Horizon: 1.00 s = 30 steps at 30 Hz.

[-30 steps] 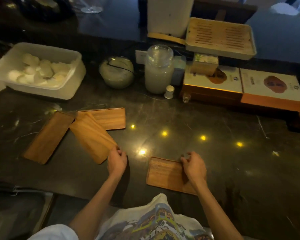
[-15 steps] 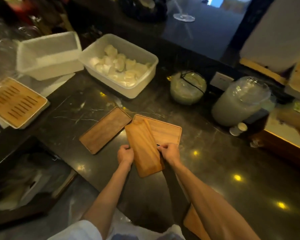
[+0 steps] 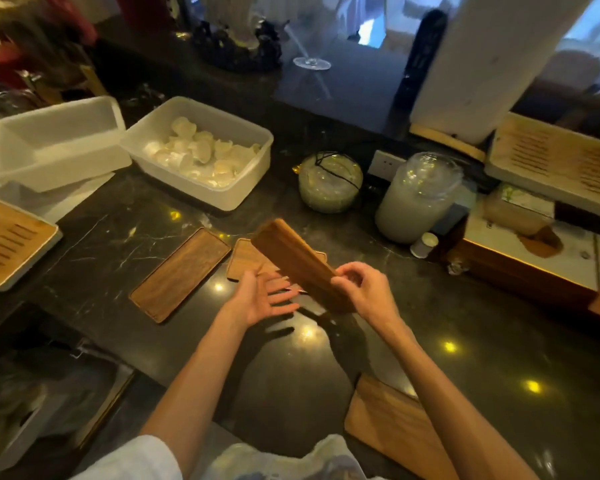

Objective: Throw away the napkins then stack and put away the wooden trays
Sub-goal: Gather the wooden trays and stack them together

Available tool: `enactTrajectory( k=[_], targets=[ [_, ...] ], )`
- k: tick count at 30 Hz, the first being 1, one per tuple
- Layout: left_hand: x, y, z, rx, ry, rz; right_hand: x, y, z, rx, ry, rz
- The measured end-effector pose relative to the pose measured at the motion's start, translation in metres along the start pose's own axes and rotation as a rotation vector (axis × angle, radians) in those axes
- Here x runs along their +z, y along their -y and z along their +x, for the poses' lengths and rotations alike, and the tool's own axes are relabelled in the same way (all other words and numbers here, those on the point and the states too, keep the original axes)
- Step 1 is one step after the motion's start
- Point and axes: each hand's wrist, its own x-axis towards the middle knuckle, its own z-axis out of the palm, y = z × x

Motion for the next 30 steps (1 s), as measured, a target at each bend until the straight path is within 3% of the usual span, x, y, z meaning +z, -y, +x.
enactTrajectory(
  k=[3,5,10,13,15,17,19,24,27,30],
  targets=[
    [0.03,0.006,-0.017,-0.037,0.245,-0.058,-0.044,-0.014,-0.058,-0.302,-0.168,-0.283],
    [0.051,0.018,-0.025,-0.039,0.321,-0.013,-0.063,-0.032,-0.096,-0.358,-0.252,-0.45],
    [0.105,0.082,-0.034,0.106,0.16,0.29,-0.08,-0.077,-0.169,-0.29,-0.325,-0.618],
    [0.118,0.112,-0.036,0.203,0.168,0.495,-0.091,-0.094,-0.199,-0.238,-0.379,-0.563],
    [0.117,0.122,-0.038,0.251,0.166,0.552,-0.1,-0.106,-0.215,-0.139,-0.511,-0.497],
    [0.114,0.131,-0.039,0.287,0.17,0.568,-0.105,-0.12,-0.229,0.092,-0.626,-0.243],
    [0.11,0.141,-0.04,0.301,0.181,0.603,-0.103,-0.134,-0.239,0.308,-0.623,0.08],
    [0.086,0.188,-0.029,0.224,0.134,0.647,-0.084,-0.17,-0.264,0.55,-0.639,0.548],
    [0.069,0.22,-0.019,0.147,0.07,0.696,-0.071,-0.192,-0.281,0.64,-0.635,0.566],
    [0.054,0.239,-0.007,0.241,-0.073,1.097,-0.057,-0.21,-0.288,0.7,-0.629,0.534]
  ],
)
